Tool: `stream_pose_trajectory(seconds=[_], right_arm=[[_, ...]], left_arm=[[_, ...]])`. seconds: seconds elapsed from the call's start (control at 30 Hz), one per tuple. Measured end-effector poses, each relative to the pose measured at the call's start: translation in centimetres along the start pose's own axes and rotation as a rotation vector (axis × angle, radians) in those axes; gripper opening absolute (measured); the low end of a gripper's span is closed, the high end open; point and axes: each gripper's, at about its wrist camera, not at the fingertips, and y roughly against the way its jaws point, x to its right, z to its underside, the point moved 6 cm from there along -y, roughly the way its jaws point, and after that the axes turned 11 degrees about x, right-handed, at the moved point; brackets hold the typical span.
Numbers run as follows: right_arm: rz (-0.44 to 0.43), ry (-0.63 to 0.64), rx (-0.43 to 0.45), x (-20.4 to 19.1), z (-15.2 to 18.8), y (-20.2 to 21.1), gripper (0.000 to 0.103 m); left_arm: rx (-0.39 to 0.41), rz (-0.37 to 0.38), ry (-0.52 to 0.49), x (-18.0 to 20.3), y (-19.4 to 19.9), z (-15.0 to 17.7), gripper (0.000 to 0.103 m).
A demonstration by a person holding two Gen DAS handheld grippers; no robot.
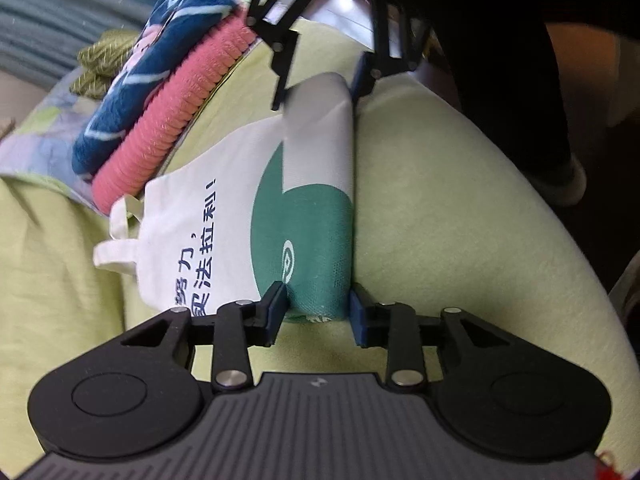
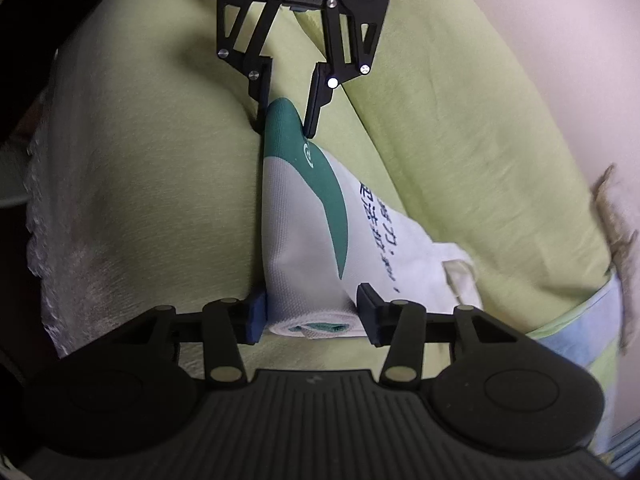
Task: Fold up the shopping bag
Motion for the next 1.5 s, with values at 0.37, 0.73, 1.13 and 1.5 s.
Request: stream_pose_trajectory(seconds=[0.37, 0.73, 1.13, 1.5], right_arm=[[-0.141, -0.628, -0.079, 6.3, 1.1, -1.2, 0.039], [-0.249, -1.039, -0.14, 8.1, 3.7, 0.5, 0.039], [-0.375, -1.681, -0.265, 10.5, 9.4, 0.8, 0.037], [-0.394, -1.953, -0.385, 11.1, 12.6, 0.7, 0.032]], left_arm=[[0.038, 0.083, 0.364, -3.8, -0.1, 0.6, 0.04], [0.034, 0.173, 0.532, -3.0, 1.9, -0.5, 0.04], [-0.002, 0.148, 0.749, -5.7, 0.5, 0.6, 0.036], [-0.038, -0.095, 0.757, -7.4, 3.5, 0.0, 0.037]])
